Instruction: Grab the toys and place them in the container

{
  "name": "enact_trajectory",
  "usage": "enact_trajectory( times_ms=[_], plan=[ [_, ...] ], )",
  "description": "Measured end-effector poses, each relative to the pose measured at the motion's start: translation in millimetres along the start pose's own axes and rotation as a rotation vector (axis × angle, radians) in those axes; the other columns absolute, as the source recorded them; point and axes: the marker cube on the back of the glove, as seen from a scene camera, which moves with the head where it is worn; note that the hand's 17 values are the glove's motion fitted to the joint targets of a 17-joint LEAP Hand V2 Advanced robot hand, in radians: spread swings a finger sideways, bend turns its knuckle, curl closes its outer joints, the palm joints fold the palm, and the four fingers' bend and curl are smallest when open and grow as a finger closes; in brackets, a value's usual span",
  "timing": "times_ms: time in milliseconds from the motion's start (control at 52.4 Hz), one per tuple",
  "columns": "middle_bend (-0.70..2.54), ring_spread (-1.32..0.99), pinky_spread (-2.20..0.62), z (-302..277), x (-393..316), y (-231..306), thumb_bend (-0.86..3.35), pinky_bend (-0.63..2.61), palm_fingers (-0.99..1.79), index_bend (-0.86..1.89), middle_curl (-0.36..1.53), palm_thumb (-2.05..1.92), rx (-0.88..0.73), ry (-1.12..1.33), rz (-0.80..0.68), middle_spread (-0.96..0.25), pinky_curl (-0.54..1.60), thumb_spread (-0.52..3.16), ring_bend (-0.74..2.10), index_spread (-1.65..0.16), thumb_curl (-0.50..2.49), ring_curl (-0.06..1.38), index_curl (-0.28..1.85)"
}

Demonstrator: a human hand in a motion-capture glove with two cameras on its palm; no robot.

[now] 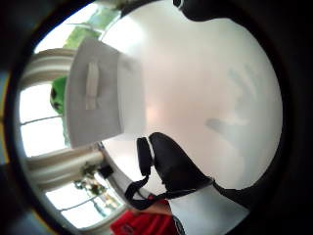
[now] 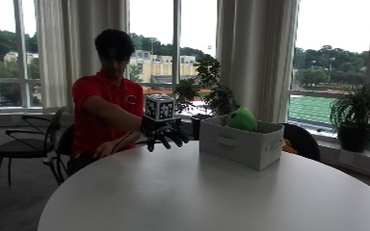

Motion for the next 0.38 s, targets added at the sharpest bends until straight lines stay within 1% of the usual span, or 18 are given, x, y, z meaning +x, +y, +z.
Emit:
enact_trajectory(
  times_ms=[382],
  plan=[
    [0.16, 0.05, 0.12, -3.8, -0.2, 4.9, -0.03, 1.22, -0.03, 0.18, 0.29, -0.02, 0.014, -0.024, -0.018, -0.06, 0.32, 1.09, 0.25, -0.4, 0.28, 0.28, 0.35]
  ],
)
